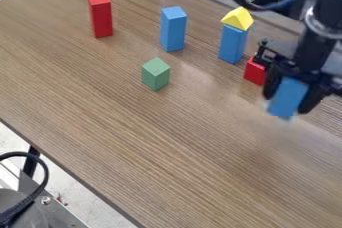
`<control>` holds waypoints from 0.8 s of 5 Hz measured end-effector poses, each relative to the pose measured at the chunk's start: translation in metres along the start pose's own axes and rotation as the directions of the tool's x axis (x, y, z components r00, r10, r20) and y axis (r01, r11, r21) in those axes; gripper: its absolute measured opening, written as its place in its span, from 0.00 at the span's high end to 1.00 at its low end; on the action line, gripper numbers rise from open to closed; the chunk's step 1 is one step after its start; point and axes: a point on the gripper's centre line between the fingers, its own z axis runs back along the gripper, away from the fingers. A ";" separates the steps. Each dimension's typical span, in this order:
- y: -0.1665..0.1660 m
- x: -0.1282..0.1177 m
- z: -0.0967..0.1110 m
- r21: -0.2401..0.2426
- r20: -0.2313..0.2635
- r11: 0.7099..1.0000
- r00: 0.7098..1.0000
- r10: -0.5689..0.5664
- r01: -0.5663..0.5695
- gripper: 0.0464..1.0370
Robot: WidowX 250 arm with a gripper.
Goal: Moved the blue prism from the tower to the top of the table
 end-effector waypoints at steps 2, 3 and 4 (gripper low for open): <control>0.000 -0.005 -0.011 0.022 -0.053 1.000 0.999 0.008 -0.007 0.44; 0.001 -0.005 -0.012 0.003 -0.066 0.999 0.997 0.038 -0.037 0.39; -0.001 -0.003 -0.011 -0.028 -0.066 0.998 0.996 0.061 -0.063 0.08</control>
